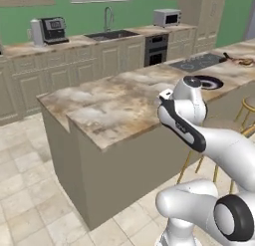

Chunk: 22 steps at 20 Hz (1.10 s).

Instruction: Take the chicken drumsticks from the pan and place one on each plate on the dining counter.

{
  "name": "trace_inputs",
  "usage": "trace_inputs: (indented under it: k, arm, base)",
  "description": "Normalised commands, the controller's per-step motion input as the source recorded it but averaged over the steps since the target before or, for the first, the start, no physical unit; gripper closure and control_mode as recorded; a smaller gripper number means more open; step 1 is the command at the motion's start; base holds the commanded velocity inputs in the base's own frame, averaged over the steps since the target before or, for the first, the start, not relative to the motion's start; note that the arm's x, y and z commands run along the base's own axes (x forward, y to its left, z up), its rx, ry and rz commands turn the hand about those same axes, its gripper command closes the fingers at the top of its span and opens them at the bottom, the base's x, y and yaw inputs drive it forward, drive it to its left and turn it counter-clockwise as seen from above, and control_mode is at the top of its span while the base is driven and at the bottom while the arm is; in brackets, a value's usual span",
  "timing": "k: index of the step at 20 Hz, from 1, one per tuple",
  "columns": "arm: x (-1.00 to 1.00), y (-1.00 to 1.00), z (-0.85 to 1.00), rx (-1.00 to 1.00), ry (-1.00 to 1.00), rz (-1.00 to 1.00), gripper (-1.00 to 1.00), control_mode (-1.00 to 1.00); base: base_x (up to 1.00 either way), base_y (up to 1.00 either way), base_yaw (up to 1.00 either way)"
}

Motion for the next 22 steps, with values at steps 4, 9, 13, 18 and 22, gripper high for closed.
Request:
trace_inputs:
  k: [4, 9, 13, 18, 22]
  arm:
    - [0.0, 0.0, 0.0, 0.0, 0.0, 0.0, -1.0, 1.0]
    - [0.0, 0.0, 0.0, 0.0, 0.0, 0.0, -1.0, 1.0]
    - [0.0, 0.0, 0.0, 0.0, 0.0, 0.0, -1.0, 1.0]
    - [0.0, 0.0, 0.0, 0.0, 0.0, 0.0, -1.0, 1.0]
    - [0.0, 0.0, 0.0, 0.0, 0.0, 0.0, -1.0, 1.0]
  base:
    - [0.05, 1.0, -0.24]
    - [-0.38, 1.0, -0.12]
    - [0.08, 1.0, -0.16]
    - [0.45, 1.0, -0.21]
    - [0.62, 1.0, -0.22]
